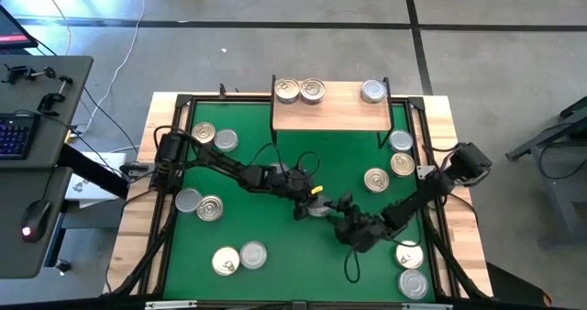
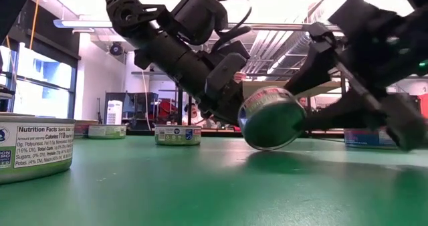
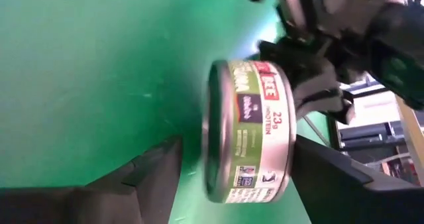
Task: Stack canned seafood by type on shelf
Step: Put the green tuna can on the shelf
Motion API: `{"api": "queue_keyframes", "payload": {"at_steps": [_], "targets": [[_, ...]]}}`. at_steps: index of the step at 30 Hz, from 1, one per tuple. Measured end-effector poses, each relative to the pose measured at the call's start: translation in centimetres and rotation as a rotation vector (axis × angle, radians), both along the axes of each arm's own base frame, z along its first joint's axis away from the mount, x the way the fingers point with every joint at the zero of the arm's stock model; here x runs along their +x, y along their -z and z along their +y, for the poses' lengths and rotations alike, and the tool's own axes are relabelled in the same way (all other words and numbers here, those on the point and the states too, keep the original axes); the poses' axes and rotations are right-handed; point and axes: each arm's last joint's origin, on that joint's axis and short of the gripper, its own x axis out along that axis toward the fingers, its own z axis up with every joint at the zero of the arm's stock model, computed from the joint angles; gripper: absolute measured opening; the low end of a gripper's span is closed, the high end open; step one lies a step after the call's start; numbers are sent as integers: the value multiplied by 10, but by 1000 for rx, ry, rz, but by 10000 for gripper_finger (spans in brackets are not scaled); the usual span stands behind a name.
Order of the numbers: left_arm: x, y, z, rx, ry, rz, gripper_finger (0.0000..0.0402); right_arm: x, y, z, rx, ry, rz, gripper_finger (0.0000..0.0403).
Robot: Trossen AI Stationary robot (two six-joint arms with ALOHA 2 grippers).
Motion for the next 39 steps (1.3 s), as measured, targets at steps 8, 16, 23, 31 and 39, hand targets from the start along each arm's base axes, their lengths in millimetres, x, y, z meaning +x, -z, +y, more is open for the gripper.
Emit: {"api": "queue_keyframes", "payload": {"at_steps": [8, 16, 23, 31, 39], "targets": [[-1, 3, -1, -6, 2, 17, 0, 19, -9, -10, 79, 10, -26, 240], [0, 2, 0, -13, -6, 4, 0, 40, -23, -17, 273, 31, -43, 238], [0, -1, 0, -9, -12, -4, 0, 51, -24, -34, 468, 124, 29, 223], [-9, -22, 0, 50, -68, 31, 0, 49, -21, -39, 496, 175, 60, 119], [-30, -53, -16, 214, -169, 79, 0, 19, -47, -21, 367, 243, 27, 119]]}}
